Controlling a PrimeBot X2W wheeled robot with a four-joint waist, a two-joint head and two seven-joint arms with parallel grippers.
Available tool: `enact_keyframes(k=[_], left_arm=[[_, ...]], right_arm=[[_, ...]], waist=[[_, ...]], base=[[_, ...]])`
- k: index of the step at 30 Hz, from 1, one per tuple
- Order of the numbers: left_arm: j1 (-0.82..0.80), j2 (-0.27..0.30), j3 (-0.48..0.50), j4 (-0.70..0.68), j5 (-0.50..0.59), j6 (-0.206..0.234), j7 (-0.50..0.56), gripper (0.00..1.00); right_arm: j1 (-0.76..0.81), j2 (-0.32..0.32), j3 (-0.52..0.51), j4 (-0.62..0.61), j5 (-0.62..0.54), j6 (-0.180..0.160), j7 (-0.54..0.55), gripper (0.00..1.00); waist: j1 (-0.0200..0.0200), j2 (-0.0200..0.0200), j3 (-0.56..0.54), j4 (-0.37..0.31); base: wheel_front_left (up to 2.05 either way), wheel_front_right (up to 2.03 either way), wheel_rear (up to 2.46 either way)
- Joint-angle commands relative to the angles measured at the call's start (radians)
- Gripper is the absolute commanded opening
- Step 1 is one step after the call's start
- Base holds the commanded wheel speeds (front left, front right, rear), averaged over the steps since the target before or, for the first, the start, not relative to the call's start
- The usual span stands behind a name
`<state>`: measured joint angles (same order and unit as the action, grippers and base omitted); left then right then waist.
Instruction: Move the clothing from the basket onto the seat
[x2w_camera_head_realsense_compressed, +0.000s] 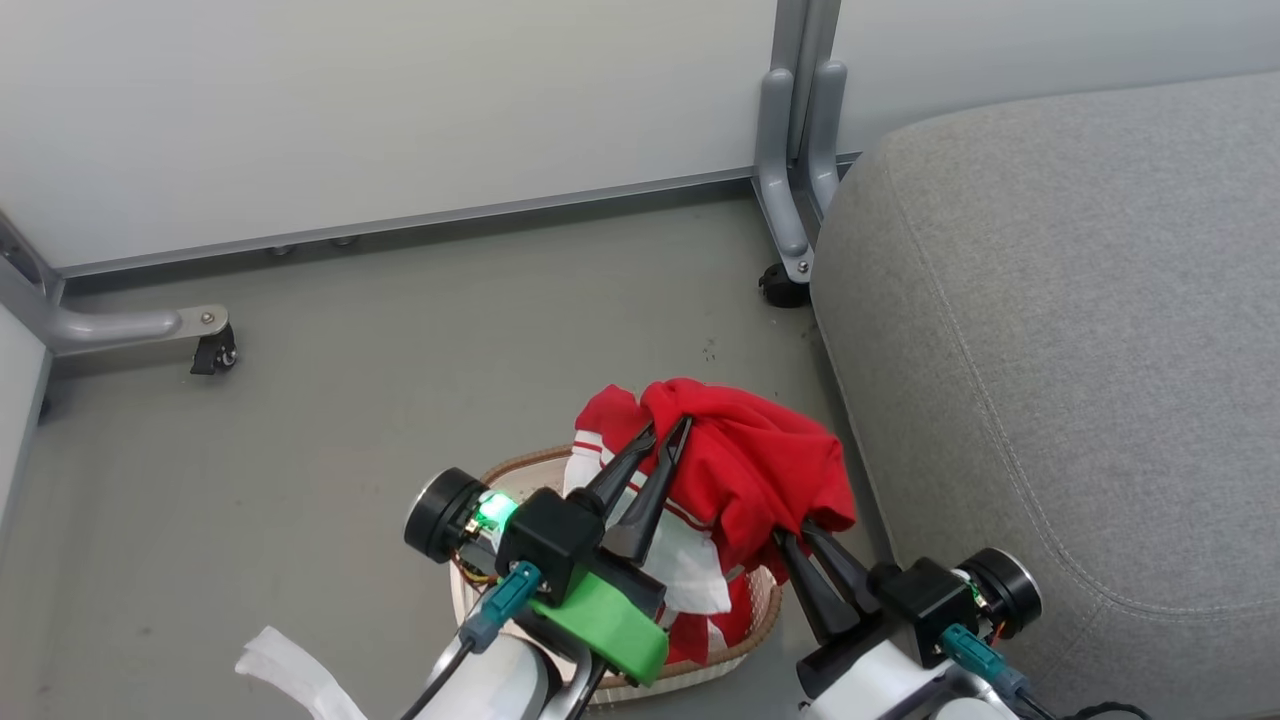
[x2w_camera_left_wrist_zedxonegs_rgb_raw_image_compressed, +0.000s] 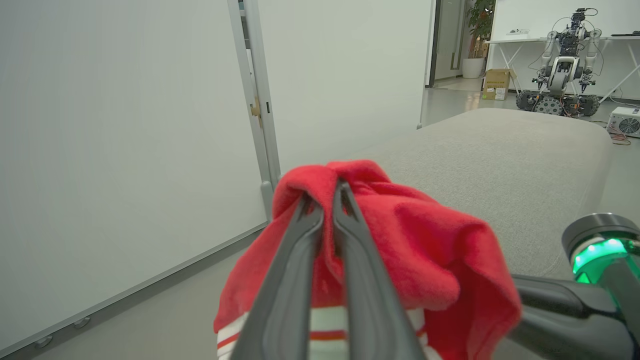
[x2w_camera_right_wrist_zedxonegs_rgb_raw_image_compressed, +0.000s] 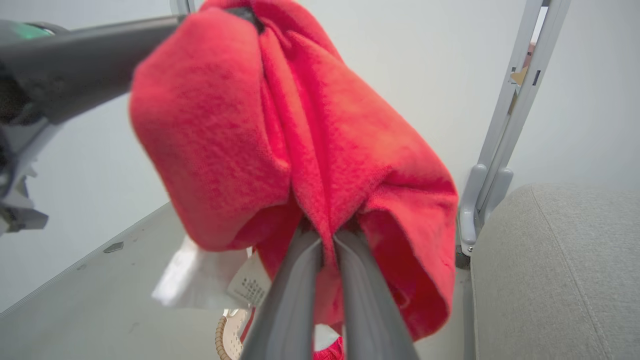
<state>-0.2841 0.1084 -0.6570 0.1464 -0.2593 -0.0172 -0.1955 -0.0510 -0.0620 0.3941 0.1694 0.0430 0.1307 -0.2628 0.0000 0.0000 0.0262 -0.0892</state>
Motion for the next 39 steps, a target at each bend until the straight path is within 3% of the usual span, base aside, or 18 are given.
enact_keyframes(k=[1, 16, 28, 39], left_arm=[[-0.02, 0.008, 0.003, 0.003, 0.001, 0.009, -0.008, 1.0], [0.013, 0.03, 0.03, 0.036, -0.016, 0.043, -0.034, 1.0], [0.065, 0.055, 0.06, 0.077, -0.009, 0.074, -0.063, 1.0], [0.134, 0.068, 0.129, 0.011, 0.017, 0.083, -0.069, 1.0]], right_arm=[[0.009, 0.001, -0.005, -0.002, 0.01, 0.0, -0.003, 0.0], [0.011, 0.006, -0.032, -0.011, 0.035, 0.0, -0.003, 0.0], [0.023, 0.01, -0.114, -0.036, 0.032, 0.0, -0.003, 0.0], [0.061, 0.01, -0.176, -0.154, 0.049, 0.0, -0.003, 0.0]], waist=[[0.0, 0.0, 0.005, 0.001], [0.0, 0.0, 0.024, -0.005], [0.0, 0.0, 0.039, -0.021], [0.0, 0.0, 0.072, -0.135]], base=[[0.0, 0.0, 0.0], [0.0, 0.0, 0.0], [0.0, 0.0, 0.0], [0.0, 0.0, 0.0]])
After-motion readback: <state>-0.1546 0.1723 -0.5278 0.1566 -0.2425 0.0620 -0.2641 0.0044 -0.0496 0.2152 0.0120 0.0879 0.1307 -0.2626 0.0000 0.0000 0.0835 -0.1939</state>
